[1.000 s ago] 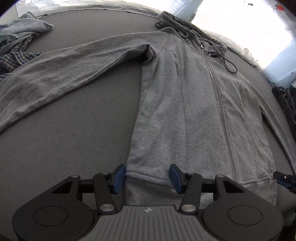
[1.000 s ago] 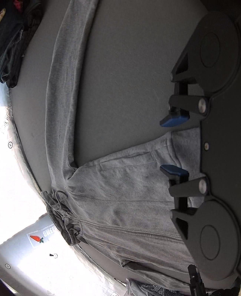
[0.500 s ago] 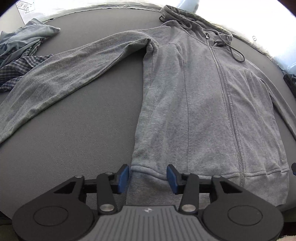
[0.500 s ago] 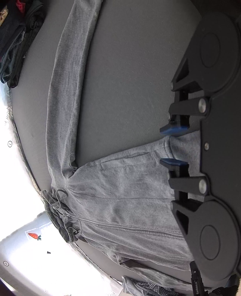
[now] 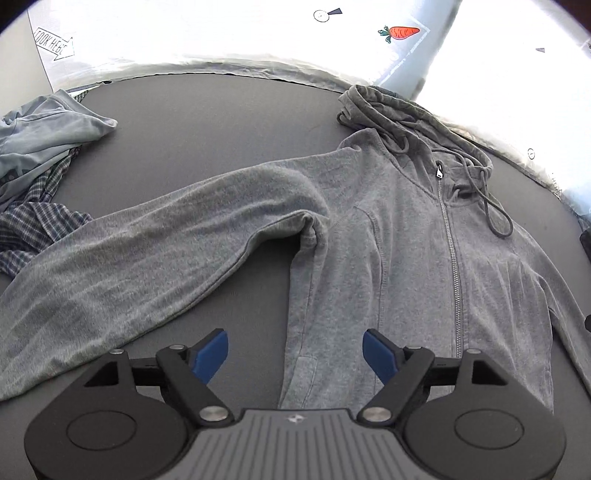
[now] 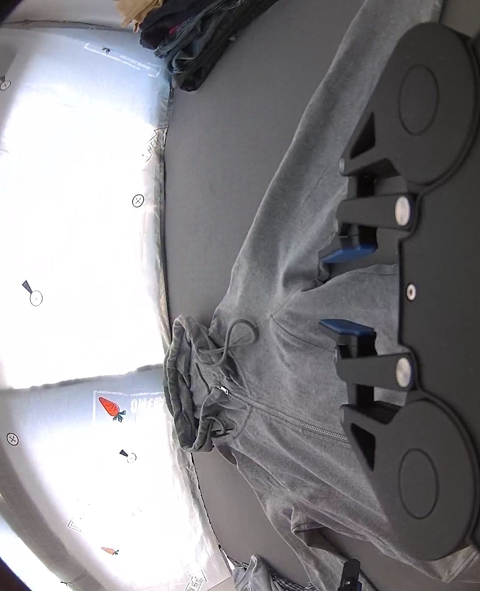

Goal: Fold clothes

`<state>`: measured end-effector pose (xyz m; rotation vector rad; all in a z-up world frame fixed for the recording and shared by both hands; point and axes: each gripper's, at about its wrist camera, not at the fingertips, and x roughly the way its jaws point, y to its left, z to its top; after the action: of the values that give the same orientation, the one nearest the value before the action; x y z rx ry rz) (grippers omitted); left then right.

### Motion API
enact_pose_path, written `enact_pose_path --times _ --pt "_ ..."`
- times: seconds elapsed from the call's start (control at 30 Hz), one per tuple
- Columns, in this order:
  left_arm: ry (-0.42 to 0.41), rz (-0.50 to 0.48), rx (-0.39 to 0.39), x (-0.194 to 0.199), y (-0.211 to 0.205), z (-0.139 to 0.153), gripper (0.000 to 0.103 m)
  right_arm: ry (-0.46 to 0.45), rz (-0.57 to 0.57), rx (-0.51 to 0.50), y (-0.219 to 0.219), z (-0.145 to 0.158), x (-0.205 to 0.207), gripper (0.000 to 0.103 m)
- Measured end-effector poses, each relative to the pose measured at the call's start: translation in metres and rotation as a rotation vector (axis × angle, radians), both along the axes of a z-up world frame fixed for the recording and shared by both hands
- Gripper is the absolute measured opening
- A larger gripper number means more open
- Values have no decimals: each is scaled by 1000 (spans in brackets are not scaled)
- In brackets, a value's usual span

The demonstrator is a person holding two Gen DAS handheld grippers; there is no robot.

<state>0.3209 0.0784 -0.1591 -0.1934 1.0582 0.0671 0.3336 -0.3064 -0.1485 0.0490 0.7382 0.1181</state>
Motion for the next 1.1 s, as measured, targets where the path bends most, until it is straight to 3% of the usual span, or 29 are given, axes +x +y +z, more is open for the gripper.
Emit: enact_pose_path --times 0.1,0.33,0.47,0.57,0.63,0.67,0.8,0.93,1.03,1.1 --pt "-9 9 33 35 3 0 82 -16 80 -24 19 5 54 23" --pt "52 93 78 116 24 -19 84 -14 230 -61 73 -8 189 20" --pt "99 165 114 140 33 -36 84 5 278 -87 99 -34 244 20" --pt "152 176 76 146 37 -51 87 39 286 -136 111 -55 268 24" --pt "138 159 116 146 31 -53 93 78 304 -161 115 -68 277 18" --pt "135 150 134 147 28 -53 94 69 310 -160 114 -67 275 4" --pt "129 137 183 146 23 -48 93 -49 316 -97 103 -31 242 4" --pt "71 138 198 131 19 -29 93 -137 318 -29 92 20 178 4" --pt "39 131 188 115 17 -15 93 -133 320 7 85 37 127 4" --pt "15 125 180 99 14 -5 93 -86 305 12 80 31 99 4"
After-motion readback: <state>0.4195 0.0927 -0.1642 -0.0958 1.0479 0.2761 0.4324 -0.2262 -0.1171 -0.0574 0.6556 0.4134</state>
